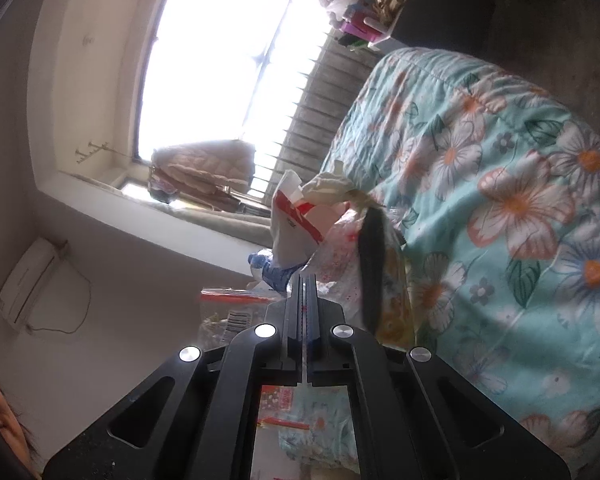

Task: Collect trash
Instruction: 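Reach the right gripper to the yellow snack packet and clear bag, grasp them, then carry the held packet to the blue wastebasket and open the right gripper, then reach the right gripper back to the bed and grasp the clear plastic bag, then grasp the white tissue with the left gripper while the right gripper holds the bag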

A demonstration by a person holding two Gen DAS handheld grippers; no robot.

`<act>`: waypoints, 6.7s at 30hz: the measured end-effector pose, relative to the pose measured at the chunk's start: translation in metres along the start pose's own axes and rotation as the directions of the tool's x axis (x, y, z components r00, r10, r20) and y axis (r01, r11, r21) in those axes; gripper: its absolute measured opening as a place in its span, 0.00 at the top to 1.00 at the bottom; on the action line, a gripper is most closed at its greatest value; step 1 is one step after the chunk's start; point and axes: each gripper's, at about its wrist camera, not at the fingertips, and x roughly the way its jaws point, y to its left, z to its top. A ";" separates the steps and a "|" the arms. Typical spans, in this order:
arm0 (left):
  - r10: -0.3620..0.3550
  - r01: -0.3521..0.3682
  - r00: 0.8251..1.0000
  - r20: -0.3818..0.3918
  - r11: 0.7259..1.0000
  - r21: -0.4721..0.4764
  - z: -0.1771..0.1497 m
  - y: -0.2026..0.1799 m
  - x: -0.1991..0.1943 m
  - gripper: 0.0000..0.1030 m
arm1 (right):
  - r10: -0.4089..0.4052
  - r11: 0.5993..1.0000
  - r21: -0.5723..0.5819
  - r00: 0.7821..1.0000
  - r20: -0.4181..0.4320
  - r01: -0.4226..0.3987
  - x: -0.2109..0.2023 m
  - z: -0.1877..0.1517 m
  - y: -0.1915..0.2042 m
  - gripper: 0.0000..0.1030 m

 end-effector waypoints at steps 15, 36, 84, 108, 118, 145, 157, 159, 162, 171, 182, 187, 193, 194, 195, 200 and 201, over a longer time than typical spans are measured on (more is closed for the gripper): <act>0.003 -0.002 1.000 -0.020 0.997 0.078 0.000 -0.030 0.005 0.97 | -0.319 0.947 -0.005 0.946 0.062 0.320 -0.020 -0.003 -0.025 0.52; 0.002 -0.011 0.995 0.099 0.995 0.096 0.034 -0.034 -0.038 0.97 | -0.483 0.840 -0.217 0.867 0.118 0.497 -0.022 -0.012 0.035 0.99; -0.186 0.406 0.661 -0.727 0.904 0.138 0.020 -0.306 0.504 0.40 | -0.800 0.593 0.525 0.519 0.300 0.611 -0.248 0.135 -0.210 0.28; -0.048 0.068 0.926 -0.375 0.997 0.039 0.076 -0.049 0.150 0.05 | -0.827 0.359 -0.190 0.406 0.390 0.914 -0.060 0.031 0.033 0.08; 0.127 -0.135 0.965 -0.229 0.991 -0.021 0.056 0.032 0.072 0.05 | -0.668 0.512 -0.387 0.639 0.381 0.767 -0.011 -0.012 0.053 0.08; 0.117 -0.122 0.988 -0.102 0.991 -0.048 0.050 0.066 0.054 0.06 | -0.323 0.944 -0.031 0.902 -0.289 0.328 0.168 0.010 -0.020 0.50; 0.173 -0.173 0.985 -0.008 0.984 0.036 0.110 0.060 0.093 0.34 | -0.394 0.919 -0.079 0.881 -0.262 0.387 0.127 0.019 -0.019 1.00; 0.202 -0.200 0.979 -0.041 0.979 0.041 0.119 0.064 0.111 0.44 | -0.409 0.912 -0.083 0.880 -0.240 0.401 0.108 0.022 -0.019 1.00; 0.229 -0.225 0.970 -0.080 0.973 0.054 0.132 0.069 0.137 0.48 | -0.461 0.887 -0.113 0.867 -0.190 0.447 0.085 0.025 -0.016 1.00; 0.393 -0.360 0.898 -0.196 0.914 0.186 0.137 0.084 0.207 0.58 | -0.499 0.867 -0.103 0.850 -0.170 0.488 0.070 0.028 -0.037 0.96; 0.374 -0.350 0.907 -0.196 0.925 0.146 0.135 0.090 0.207 0.97 | -0.536 0.839 -0.210 0.827 -0.169 0.501 0.093 0.026 -0.023 0.58; 0.311 -0.294 0.942 -0.130 0.947 0.132 0.141 0.081 0.184 0.98 | -0.635 0.759 -0.283 0.762 -0.123 0.587 0.100 0.019 -0.014 0.75; 0.230 -0.224 0.973 -0.030 0.965 0.139 0.153 0.060 0.148 0.98 | -0.636 0.764 -0.237 0.763 -0.118 0.600 0.095 0.019 -0.020 0.96; 0.214 -0.209 0.977 -0.021 0.968 0.136 0.155 0.057 0.143 0.98 | -0.631 0.768 -0.232 0.766 -0.120 0.597 0.093 0.019 -0.020 0.97; 0.199 -0.195 0.980 -0.016 0.972 0.130 0.157 0.055 0.138 0.98 | -0.626 0.773 -0.227 0.771 -0.122 0.592 0.091 0.018 -0.019 0.98; 0.110 -0.109 0.994 -0.009 0.990 0.086 0.159 0.041 0.113 0.98 | -0.578 0.809 -0.201 0.809 -0.107 0.552 0.081 0.014 -0.008 1.00; 0.097 -0.096 0.995 -0.007 0.992 0.084 0.158 0.038 0.110 0.98 | -0.569 0.815 -0.198 0.816 -0.100 0.544 0.076 0.014 -0.005 1.00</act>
